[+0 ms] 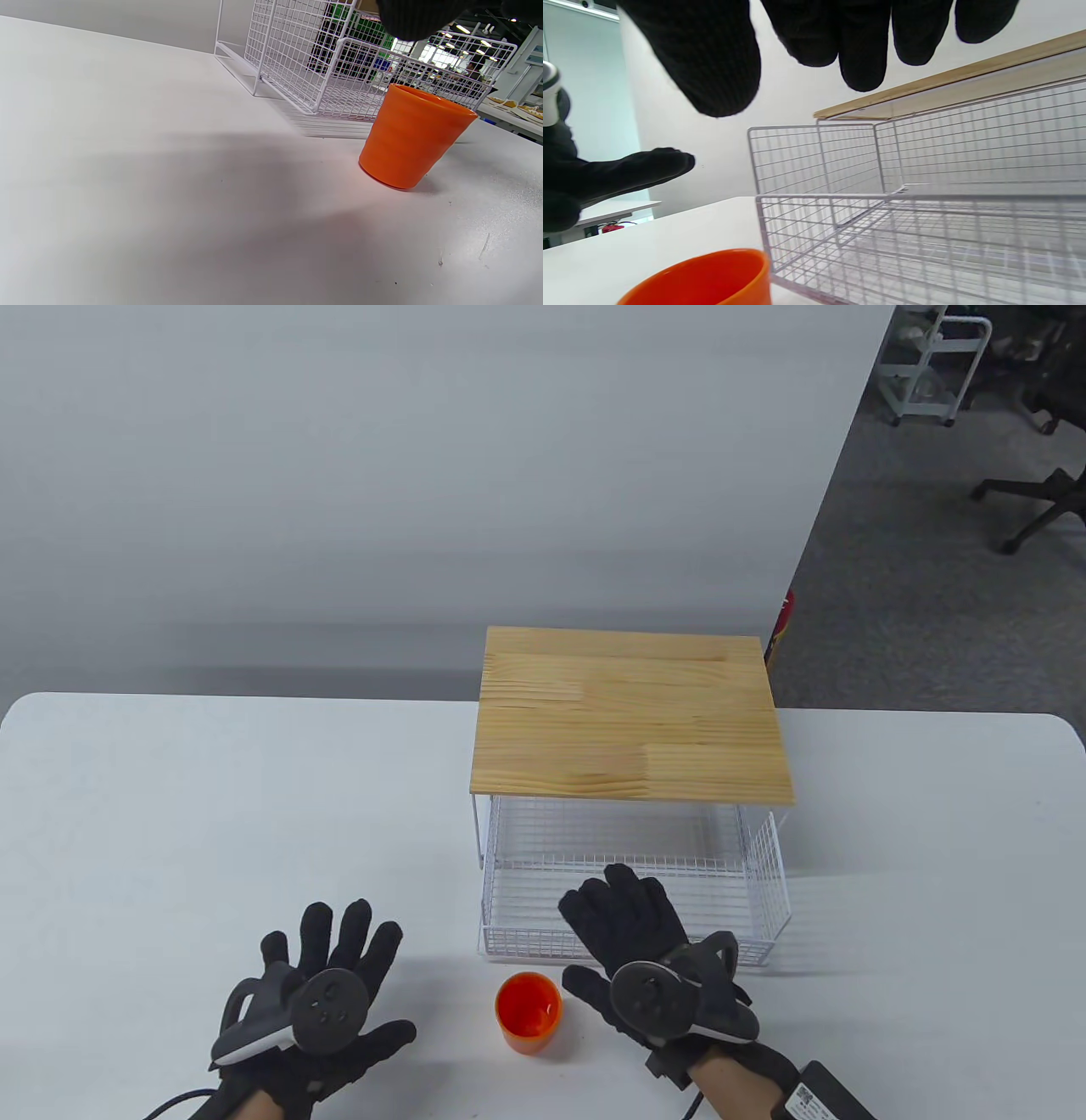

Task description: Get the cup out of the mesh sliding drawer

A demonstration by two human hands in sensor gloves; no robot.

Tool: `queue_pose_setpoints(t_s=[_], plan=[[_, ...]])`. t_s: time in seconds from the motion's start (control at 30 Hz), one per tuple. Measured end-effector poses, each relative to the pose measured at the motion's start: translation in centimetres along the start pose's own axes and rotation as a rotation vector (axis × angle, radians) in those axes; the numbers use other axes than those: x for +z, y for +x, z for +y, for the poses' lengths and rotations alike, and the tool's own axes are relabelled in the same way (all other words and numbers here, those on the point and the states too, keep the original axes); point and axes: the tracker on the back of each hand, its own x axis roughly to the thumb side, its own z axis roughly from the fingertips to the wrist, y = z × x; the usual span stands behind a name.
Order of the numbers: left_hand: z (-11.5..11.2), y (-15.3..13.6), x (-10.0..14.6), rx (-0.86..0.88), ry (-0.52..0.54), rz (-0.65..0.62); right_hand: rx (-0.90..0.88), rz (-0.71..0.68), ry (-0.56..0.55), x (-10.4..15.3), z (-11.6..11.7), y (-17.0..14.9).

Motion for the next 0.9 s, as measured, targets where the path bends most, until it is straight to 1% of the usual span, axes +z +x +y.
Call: queue_pose_setpoints(t_s=[0.27, 0.4, 0.47, 0.67, 0.9], plan=[[0.0, 0.1, -0.1, 0.000, -0.008, 0.002, 0.024, 0.094, 0.065, -0.4, 0.2, -2.4], [0.0, 0.1, 0.0, -0.004, -0.012, 0.002, 0.031, 0.147, 0.137, -0.5, 1.0, -3.6], [0.0, 0.1, 0.0, -0.006, -0.013, 0.002, 0.039, 0.156, 0.144, -0.5, 1.4, -4.0], [0.0, 0.1, 0.0, 0.000, -0.012, 0.001, 0.062, 0.163, 0.160, -0.6, 1.9, -4.3], [0.0, 0.2, 0.0, -0.002, -0.011, 0.000, 0.098, 0.188, 0.220, -0.7, 3.0, -4.6]])
